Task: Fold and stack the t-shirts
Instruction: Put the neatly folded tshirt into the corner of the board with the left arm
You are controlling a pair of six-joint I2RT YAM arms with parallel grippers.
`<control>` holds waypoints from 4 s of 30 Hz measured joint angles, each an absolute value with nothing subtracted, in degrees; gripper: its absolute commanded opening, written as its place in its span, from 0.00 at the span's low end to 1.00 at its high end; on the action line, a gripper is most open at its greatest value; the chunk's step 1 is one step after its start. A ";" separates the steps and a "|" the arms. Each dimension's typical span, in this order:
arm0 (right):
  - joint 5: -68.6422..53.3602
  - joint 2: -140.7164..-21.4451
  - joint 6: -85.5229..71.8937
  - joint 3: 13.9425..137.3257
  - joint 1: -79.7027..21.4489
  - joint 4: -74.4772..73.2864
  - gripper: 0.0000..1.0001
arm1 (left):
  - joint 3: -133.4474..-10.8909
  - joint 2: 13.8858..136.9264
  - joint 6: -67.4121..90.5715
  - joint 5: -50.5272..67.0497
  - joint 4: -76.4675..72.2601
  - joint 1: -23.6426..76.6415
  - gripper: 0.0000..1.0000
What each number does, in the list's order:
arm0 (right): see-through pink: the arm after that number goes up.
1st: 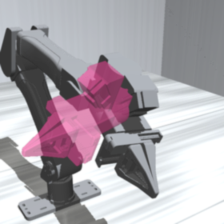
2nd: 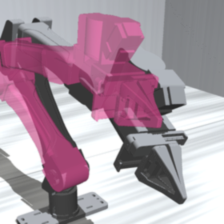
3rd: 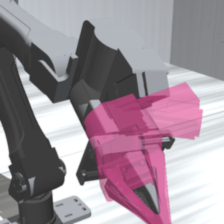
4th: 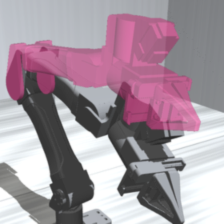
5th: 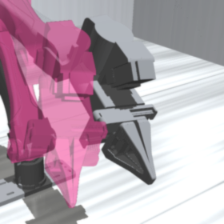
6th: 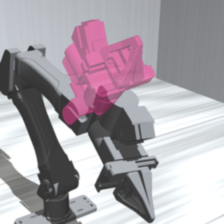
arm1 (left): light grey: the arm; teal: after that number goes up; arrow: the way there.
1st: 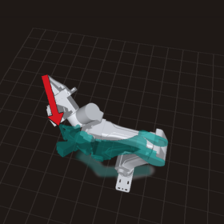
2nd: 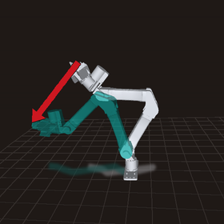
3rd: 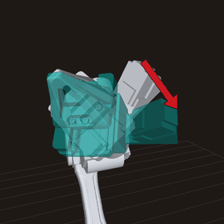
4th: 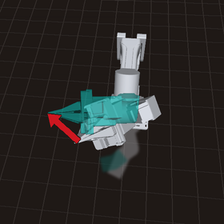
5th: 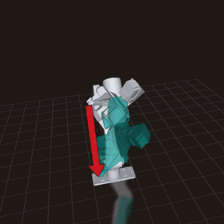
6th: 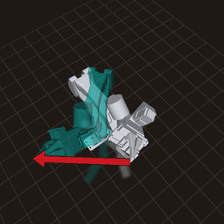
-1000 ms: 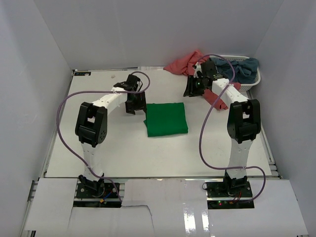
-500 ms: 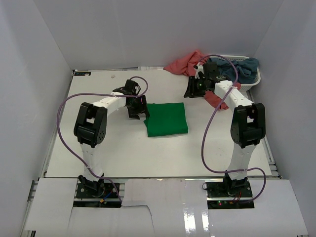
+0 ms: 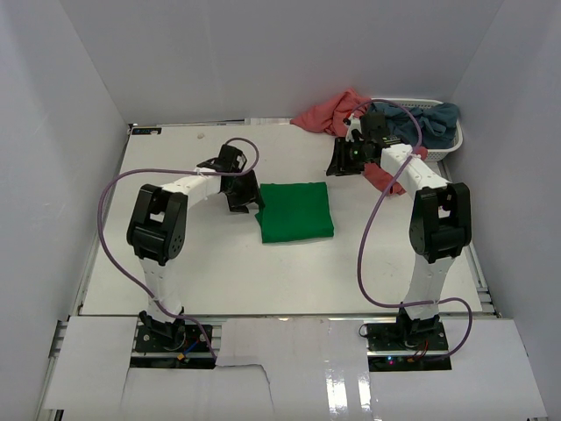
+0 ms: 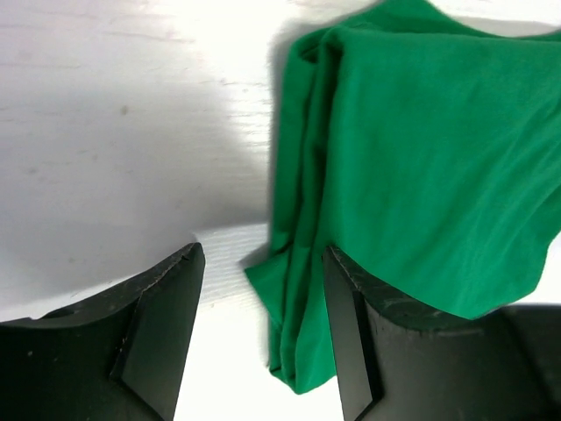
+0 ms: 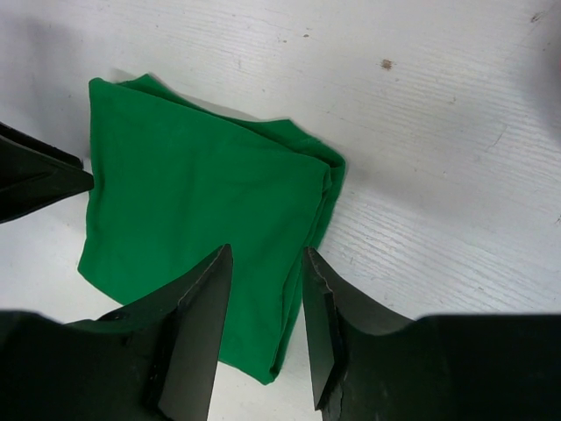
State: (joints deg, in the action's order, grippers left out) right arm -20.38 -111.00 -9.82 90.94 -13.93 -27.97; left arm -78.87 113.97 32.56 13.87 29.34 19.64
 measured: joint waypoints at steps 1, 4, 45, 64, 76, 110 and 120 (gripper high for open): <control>-20.56 -111.00 -9.82 90.96 -13.93 -27.97 0.44 | -78.37 113.58 32.62 13.63 29.30 19.49 0.67; -21.02 -111.00 -9.85 90.96 -13.93 -27.97 0.44 | -78.08 113.30 33.04 13.98 28.80 19.20 0.66; -22.24 -111.00 -9.91 90.94 -13.93 -27.99 0.43 | -82.50 119.35 34.81 17.78 26.96 19.14 0.00; -23.03 -108.57 -10.28 89.03 -13.93 -28.14 0.43 | -110.74 134.13 18.33 3.53 35.35 -7.57 0.00; -23.33 -107.04 -12.91 88.16 -15.55 -29.04 0.43 | -127.90 145.43 11.05 -1.13 31.29 -12.86 0.00; -24.23 -103.39 -12.88 79.70 -20.16 -32.64 0.41 | -117.25 131.50 -1.10 -13.65 -5.96 -14.31 0.98; -24.56 -101.73 -12.88 80.53 -20.27 -32.99 0.42 | -90.78 104.44 3.31 -4.32 -10.39 -6.00 0.98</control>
State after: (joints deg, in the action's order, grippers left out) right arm -24.56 -101.73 -12.88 80.53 -20.27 -32.99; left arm -90.78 104.44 3.31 -4.32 -10.39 -6.00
